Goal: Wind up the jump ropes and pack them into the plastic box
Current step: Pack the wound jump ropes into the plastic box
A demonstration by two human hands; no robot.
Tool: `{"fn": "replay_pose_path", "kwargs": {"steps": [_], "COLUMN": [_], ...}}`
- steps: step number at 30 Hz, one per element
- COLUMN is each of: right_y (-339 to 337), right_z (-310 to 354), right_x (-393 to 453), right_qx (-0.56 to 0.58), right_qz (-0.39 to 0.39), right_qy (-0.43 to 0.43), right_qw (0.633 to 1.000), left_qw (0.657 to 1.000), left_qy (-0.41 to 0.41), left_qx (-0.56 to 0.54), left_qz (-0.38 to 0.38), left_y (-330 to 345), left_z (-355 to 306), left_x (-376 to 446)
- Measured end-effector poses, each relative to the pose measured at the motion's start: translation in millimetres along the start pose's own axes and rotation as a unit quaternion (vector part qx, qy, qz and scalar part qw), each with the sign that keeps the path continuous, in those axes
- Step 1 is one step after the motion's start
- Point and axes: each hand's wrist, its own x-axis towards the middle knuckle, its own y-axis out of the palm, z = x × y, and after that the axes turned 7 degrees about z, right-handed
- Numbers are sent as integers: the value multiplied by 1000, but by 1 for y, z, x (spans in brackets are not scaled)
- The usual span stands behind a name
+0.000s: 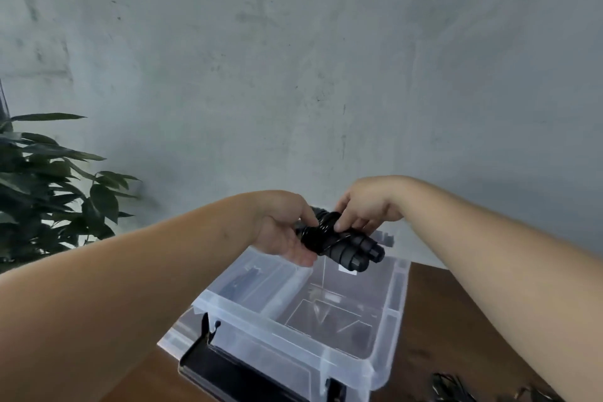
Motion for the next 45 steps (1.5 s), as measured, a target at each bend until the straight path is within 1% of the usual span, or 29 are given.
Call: {"fn": "replay_pose_path", "kwargs": {"steps": [4,8,10,12,13,15,16,19,22,23,25,29,32,36,40,45], "right_y": [10,17,19,22,24,25,26,27,33,36,41,44,46,47,44,45], "right_z": [-1,-15,-21,-27,-30,-32,-32,-31,-33,-37,-41,-45,-45,-48,-49,-51], "right_x": [34,56,60,63,65,68,71,86,100,106,109,108,108,113,113,109], "right_qx": [-24,-85,-109,-135,-154,-202,-228,-279,-355,-352,-312,-292,-301,-273,-237,-188], "right_qz": [69,84,100,116,118,128,136,138,157,165,175,201,195,177,165,158], "right_qy": [34,61,73,86,90,99,97,92,89,101,114,91,70,72,75,88], "right_qw": [997,991,986,980,977,966,959,946,917,916,927,931,931,943,954,965], "left_qw": [999,995,992,989,989,989,988,979,970,968,966,959,960,966,964,968], "left_qy": [-44,-70,-85,-104,-97,-109,-113,-140,-156,-157,-158,-160,-173,-175,-173,-170], "left_qx": [8,74,87,100,113,101,104,148,182,193,202,231,217,187,196,178], "left_qz": [-9,-11,-23,12,1,-12,-4,20,34,31,27,29,47,46,45,54], "left_y": [-11,-6,-1,8,10,11,12,16,21,23,26,21,16,15,14,17], "left_z": [8,14,21,31,36,43,44,41,43,46,51,51,53,56,54,50], "left_x": [30,67,79,91,97,107,110,115,122,127,132,133,134,134,133,132]}}
